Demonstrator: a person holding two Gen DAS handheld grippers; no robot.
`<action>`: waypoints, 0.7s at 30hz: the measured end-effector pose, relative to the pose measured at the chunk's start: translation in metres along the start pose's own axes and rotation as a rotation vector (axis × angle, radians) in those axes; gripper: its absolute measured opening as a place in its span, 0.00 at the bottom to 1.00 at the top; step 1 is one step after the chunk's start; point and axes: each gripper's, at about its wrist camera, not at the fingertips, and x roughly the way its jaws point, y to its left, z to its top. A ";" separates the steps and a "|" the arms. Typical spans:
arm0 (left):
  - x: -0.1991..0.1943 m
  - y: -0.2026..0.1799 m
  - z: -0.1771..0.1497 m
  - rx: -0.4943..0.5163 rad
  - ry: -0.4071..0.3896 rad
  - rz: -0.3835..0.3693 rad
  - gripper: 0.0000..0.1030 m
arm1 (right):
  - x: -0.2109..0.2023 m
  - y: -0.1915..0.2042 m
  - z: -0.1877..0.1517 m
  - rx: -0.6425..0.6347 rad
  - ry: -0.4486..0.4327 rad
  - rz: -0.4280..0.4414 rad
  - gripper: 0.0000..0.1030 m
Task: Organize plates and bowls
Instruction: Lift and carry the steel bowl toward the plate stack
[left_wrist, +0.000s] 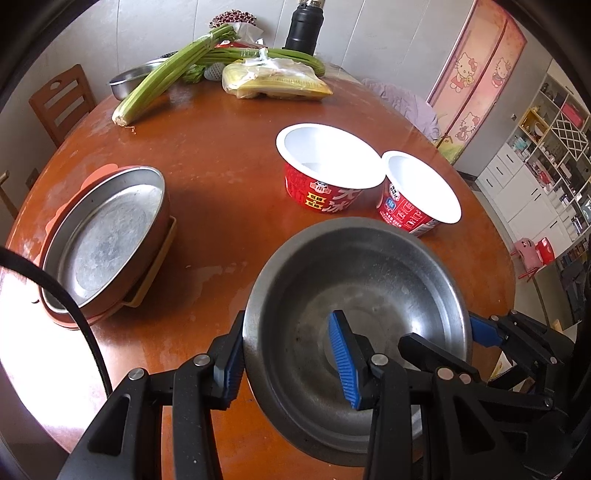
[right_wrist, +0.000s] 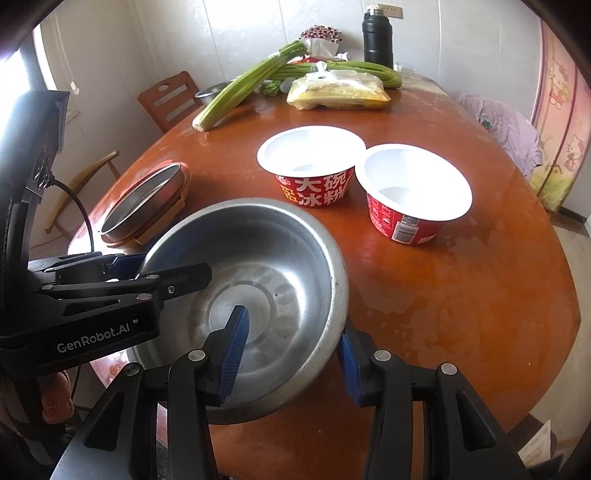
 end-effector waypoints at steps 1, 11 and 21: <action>0.001 0.000 0.000 0.000 0.003 -0.001 0.41 | 0.001 0.000 0.001 -0.002 0.001 -0.003 0.47; 0.013 0.001 -0.002 0.008 0.027 0.001 0.41 | 0.011 -0.003 0.000 0.000 0.025 -0.021 0.47; 0.014 -0.001 -0.002 0.027 0.033 0.013 0.41 | 0.016 -0.003 -0.002 -0.003 0.041 -0.021 0.48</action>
